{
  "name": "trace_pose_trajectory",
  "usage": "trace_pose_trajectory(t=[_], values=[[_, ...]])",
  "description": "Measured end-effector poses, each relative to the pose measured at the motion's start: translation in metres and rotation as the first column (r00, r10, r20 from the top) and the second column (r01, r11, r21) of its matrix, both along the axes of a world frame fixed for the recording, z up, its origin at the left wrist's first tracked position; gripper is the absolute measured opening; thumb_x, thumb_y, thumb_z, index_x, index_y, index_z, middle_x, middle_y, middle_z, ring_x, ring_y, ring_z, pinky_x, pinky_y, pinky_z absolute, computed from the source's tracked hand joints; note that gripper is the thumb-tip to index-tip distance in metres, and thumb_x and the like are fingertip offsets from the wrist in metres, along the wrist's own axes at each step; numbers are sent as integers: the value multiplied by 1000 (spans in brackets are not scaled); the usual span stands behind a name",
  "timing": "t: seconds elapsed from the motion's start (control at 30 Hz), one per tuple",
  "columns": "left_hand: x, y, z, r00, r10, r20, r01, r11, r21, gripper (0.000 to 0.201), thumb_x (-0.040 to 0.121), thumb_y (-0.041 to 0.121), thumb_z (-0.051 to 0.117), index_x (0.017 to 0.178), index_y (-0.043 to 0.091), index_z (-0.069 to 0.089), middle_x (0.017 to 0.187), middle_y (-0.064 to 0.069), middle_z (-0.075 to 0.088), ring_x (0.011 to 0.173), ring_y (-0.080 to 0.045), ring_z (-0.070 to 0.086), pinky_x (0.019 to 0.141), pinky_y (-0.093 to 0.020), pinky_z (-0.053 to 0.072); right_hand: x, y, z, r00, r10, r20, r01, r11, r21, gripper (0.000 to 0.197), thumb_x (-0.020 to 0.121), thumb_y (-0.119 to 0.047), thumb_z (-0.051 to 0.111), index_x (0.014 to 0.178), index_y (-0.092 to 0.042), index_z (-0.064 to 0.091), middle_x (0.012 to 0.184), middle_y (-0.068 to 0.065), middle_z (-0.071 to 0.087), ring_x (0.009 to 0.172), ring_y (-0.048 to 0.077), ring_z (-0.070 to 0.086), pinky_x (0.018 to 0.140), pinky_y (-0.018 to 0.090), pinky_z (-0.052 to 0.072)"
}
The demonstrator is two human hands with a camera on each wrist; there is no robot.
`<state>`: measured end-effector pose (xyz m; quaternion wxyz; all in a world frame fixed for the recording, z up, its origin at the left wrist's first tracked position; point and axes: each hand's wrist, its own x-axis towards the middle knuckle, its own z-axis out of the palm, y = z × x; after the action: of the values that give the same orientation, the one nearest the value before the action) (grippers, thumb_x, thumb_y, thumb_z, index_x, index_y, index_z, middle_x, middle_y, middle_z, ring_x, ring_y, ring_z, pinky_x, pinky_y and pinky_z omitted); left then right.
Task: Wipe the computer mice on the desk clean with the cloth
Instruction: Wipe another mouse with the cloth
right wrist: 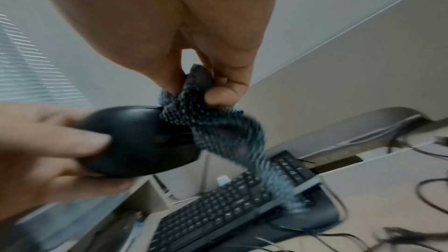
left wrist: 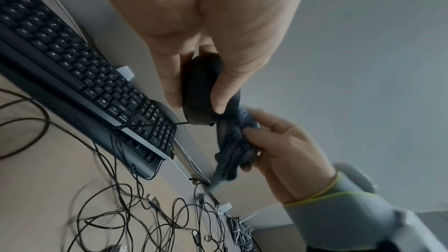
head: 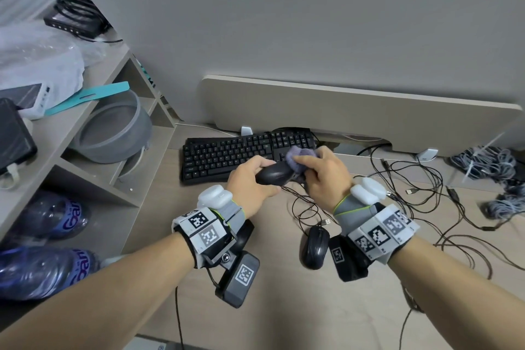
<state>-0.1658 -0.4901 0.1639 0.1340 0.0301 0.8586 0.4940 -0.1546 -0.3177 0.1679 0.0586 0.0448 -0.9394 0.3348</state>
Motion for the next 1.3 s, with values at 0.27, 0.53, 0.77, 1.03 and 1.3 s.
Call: trace_pose_trajectory(t=[0.27, 0.53, 0.77, 1.03, 1.3], values=[[0, 0, 2, 1000, -1, 25, 2, 1000, -14, 43, 67, 7, 82, 92, 36, 62, 87, 15, 71, 86, -12, 68, 77, -23, 50, 0, 4, 0, 1000, -18, 13, 18, 1000, 25, 43, 75, -16, 39, 105, -17, 69, 87, 19, 52, 73, 39, 58, 59, 41, 50], [-1, -3, 5, 1000, -18, 16, 18, 1000, -7, 41, 68, 7, 81, 95, 33, 63, 89, 14, 72, 87, -10, 68, 78, -25, 51, 3, 6, 1, 999, -3, 40, 1, 998, 64, 44, 73, -17, 39, 106, -13, 68, 89, 19, 52, 75, 38, 57, 59, 35, 45], [-4, -3, 6, 1000, -16, 20, 16, 1000, -14, 44, 69, 8, 82, 94, 37, 61, 92, 14, 72, 88, -9, 68, 81, -24, 52, 10, -12, 6, 997, 75, -2, -75, 997, 8, 39, 78, -8, 45, 112, -11, 65, 88, 17, 51, 72, 31, 54, 57, 31, 42], [1, 1, -1, 1000, -21, 4, 21, 998, -56, 32, 66, 12, 81, 87, 27, 62, 80, 6, 72, 71, -13, 60, 66, -27, 47, 18, -25, 11, 987, 163, 7, -163, 986, 41, 45, 80, -27, 33, 110, -18, 66, 89, 16, 51, 66, 36, 56, 53, 35, 47], [3, 4, 6, 999, -52, 14, 53, 987, -152, 31, 71, 9, 73, 87, 32, 60, 75, 15, 63, 78, -12, 60, 61, -13, 40, 33, -33, 25, 963, 265, 53, -270, 942, 200, 34, 83, -25, 40, 110, -34, 59, 90, 6, 45, 69, 27, 50, 49, 33, 44]])
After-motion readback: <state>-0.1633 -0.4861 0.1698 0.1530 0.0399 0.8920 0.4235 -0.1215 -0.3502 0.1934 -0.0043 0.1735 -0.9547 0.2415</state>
